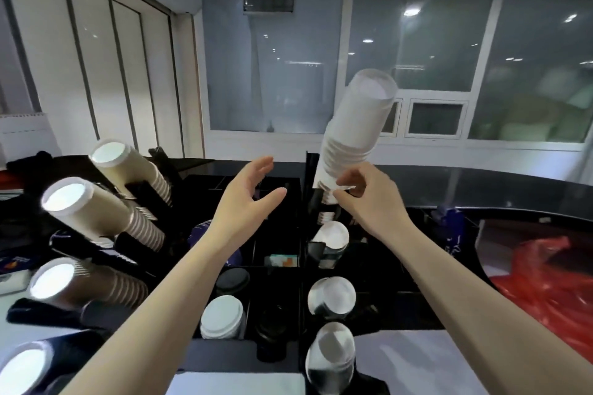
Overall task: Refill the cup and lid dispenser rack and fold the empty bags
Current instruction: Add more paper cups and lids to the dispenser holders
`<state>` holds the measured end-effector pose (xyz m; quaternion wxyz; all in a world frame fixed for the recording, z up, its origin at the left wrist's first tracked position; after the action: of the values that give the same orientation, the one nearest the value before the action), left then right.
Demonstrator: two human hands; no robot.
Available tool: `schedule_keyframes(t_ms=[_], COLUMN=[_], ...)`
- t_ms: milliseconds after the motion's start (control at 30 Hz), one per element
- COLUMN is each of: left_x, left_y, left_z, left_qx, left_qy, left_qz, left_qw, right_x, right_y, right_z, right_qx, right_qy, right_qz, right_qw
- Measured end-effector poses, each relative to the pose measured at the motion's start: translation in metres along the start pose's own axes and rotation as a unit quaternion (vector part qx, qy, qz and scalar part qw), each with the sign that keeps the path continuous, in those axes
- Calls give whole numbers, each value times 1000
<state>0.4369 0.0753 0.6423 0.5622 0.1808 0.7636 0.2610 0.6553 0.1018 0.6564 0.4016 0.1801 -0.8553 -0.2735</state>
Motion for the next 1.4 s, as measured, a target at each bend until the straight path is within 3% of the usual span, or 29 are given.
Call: schedule_keyframes(t_ms=[200,467,600,767,1167,1400], left_x=[16,51,70,83,89,79], left_y=[31,88,104,114,118,110], left_z=[22,71,88,103,111,106], left_qx=[22,121,135,146,133,161], left_qy=[-21,-16,-21,-24,35,-27], left_qz=[-21,-17,-14,-8,-47,-39], left_qw=[999,992,991,989,989,986], right_x=[-40,-67,-73,-79,-57,-21], right_y=[27,67,77,82,71,62], right_z=[-6,24,35,33,29,-11], right_qx=[-112,-4,23,12,-92,-91], right_qy=[89,107,108,79,123,94], right_qz=[75,57,51,50,66,13], right_qw=[987,993,993,996,986,991])
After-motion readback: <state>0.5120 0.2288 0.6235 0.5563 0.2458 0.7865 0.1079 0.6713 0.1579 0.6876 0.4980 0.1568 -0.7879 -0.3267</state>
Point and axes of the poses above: each hand's wrist, its own y-axis towards the middle knuckle, its own z-axis out of the palm, x = y × z, the point moved 4 cm from there along y, towards the middle knuckle, and after that the axes turned 5 degrees about -y, right-handed, at the moved point
